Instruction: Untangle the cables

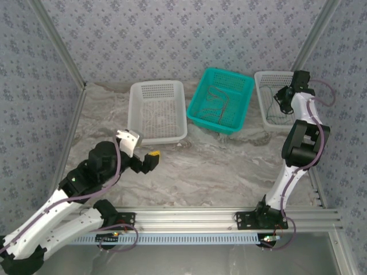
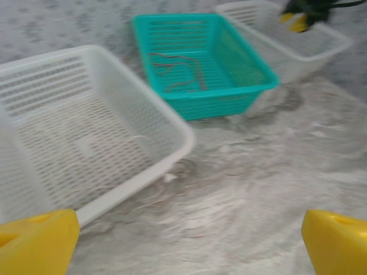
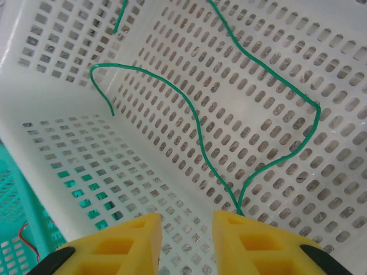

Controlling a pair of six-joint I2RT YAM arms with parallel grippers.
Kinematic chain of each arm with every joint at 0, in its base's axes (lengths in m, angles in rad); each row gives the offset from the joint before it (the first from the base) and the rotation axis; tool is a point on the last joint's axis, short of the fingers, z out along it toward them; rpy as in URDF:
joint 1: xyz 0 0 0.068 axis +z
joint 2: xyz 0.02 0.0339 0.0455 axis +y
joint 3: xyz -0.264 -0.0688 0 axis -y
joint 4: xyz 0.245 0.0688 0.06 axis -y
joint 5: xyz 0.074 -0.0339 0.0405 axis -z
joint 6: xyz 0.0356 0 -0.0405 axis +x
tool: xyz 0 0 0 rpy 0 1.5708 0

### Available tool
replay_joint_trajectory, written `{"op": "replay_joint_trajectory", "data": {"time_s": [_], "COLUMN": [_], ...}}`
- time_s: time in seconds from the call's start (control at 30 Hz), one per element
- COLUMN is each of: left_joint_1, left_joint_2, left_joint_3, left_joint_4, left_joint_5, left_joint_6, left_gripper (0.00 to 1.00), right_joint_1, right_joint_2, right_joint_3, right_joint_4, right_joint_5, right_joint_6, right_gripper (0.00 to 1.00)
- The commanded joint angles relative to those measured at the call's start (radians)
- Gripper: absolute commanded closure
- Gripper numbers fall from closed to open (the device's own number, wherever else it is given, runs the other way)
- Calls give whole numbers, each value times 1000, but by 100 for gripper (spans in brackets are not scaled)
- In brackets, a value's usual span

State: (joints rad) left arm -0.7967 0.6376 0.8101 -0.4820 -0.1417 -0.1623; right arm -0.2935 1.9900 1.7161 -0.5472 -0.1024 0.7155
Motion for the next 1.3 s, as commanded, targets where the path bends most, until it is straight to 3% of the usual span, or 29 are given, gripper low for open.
{"op": "replay_joint_trajectory", "data": {"time_s": [0.0, 0.17, 0.33, 0.53, 0.7, 0.8, 0.97, 1.17, 1.27], "left_joint_1": [2, 3, 11, 57, 120, 185, 259, 285, 296], "left_joint_2": [-7, -34, -8, 55, 66, 66, 65, 62, 67], "left_joint_3": [12, -66, -142, -239, -326, -369, -404, -422, -435], "left_joint_4": [-40, 35, 136, 266, 382, 425, 440, 443, 460], "left_joint_5": [-275, -454, -624, -696, -709, -682, -615, -572, -551], "left_joint_6": [-18, -26, -23, 4, 14, 1, -33, -37, -45], "left_gripper": [1, 1, 0, 1, 0, 1, 1, 0, 0], "right_joint_1": [31, 116, 297, 425, 430, 429, 384, 332, 267], "right_joint_2": [-126, -346, -701, -1071, -1207, -1187, -942, -668, -474], "right_joint_3": [-7, -170, -494, -939, -1263, -1360, -1365, -1338, -1343], "right_joint_4": [1, 80, 242, 444, 691, 804, 905, 1168, 1375], "right_joint_5": [-4, 14, 234, 314, 335, 368, 434, 396, 270], "right_joint_6": [-73, -168, -361, -539, -635, -680, -695, -728, -686], "right_gripper": [66, 60, 46, 28, 15, 15, 15, 15, 14]}}
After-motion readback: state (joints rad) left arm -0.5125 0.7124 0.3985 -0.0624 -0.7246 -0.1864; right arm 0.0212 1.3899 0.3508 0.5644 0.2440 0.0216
